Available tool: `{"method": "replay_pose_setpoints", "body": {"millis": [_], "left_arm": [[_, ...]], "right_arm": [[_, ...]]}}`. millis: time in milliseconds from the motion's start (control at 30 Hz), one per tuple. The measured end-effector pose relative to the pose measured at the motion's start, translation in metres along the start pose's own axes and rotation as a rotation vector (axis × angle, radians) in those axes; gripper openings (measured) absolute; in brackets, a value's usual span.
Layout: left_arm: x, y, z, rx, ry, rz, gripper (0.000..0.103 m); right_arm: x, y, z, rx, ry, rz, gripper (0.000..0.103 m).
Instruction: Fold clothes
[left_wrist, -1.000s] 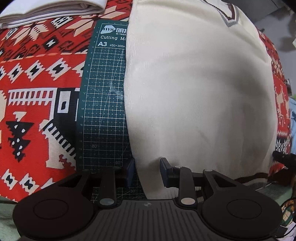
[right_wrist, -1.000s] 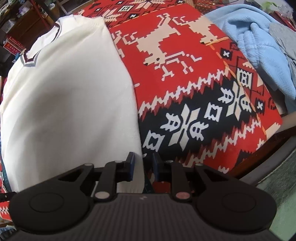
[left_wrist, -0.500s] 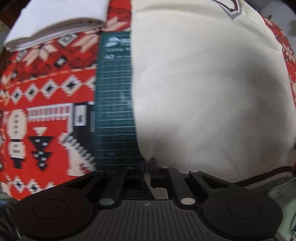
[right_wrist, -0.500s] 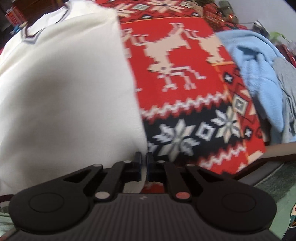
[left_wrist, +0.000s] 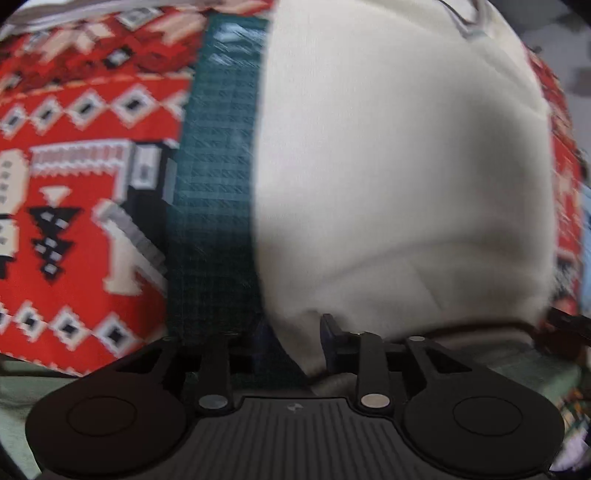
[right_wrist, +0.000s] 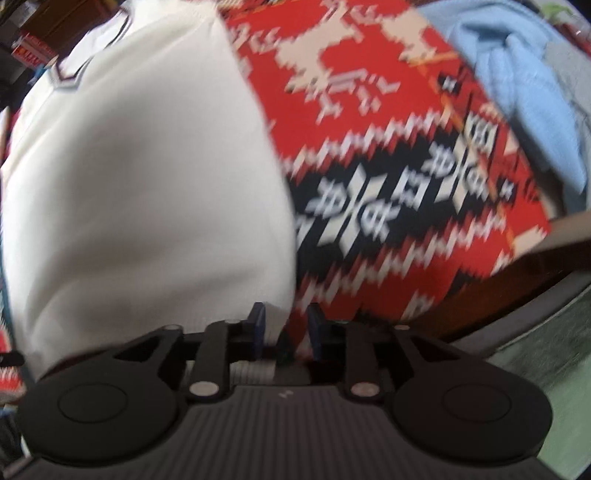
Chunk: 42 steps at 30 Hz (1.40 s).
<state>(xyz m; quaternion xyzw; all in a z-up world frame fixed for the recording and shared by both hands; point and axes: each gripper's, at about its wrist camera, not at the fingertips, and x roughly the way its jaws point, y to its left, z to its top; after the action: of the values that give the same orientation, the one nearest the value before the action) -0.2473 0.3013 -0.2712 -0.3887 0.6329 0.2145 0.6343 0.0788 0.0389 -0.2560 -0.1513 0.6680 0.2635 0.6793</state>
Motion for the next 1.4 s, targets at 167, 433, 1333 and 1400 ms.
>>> {"method": "replay_pose_setpoints", "body": {"millis": [167, 433, 1333, 1400], "left_arm": [[0.021, -0.015, -0.007, 0.072, 0.099, -0.052, 0.037], [0.033, 0.001, -0.006, 0.006, 0.128, -0.087, 0.031], [0.04, 0.0, -0.024, 0.104, 0.207, 0.149, 0.006], [0.042, -0.001, -0.022, 0.118, 0.222, 0.151, 0.006]], "right_arm": [[0.01, 0.008, -0.018, -0.034, 0.055, 0.001, 0.031], [0.003, 0.021, -0.023, -0.089, 0.053, -0.042, 0.031], [-0.034, 0.009, -0.047, -0.114, 0.151, -0.167, 0.003], [-0.035, 0.01, -0.046, -0.106, 0.154, -0.165, 0.004]]}}
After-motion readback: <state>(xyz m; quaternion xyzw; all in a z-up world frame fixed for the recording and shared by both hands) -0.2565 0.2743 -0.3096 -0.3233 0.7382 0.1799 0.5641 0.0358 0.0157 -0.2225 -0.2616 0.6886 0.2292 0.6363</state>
